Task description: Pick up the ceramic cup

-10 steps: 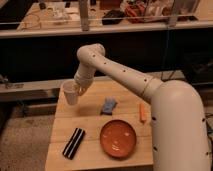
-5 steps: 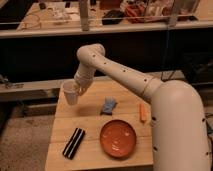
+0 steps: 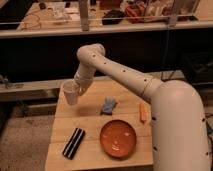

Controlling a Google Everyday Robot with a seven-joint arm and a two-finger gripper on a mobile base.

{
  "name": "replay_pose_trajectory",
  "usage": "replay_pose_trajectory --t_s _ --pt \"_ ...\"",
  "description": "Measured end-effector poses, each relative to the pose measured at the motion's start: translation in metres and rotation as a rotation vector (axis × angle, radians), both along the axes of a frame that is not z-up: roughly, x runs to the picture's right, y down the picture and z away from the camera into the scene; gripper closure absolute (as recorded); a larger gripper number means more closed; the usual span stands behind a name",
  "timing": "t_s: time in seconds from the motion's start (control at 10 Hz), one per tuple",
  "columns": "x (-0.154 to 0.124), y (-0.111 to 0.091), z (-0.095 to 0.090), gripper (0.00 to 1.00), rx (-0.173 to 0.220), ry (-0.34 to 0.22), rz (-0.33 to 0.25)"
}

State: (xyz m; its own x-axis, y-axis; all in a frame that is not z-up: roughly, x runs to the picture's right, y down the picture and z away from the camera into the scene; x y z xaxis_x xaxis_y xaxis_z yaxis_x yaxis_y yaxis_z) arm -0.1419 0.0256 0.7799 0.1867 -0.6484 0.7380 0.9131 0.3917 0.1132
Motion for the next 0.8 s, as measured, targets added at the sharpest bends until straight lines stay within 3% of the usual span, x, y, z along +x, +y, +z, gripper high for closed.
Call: replay_pose_trajectory --t_s 0.8 --pt "0.0000 0.0000 0.0000 1.00 0.000 0.000 0.000"
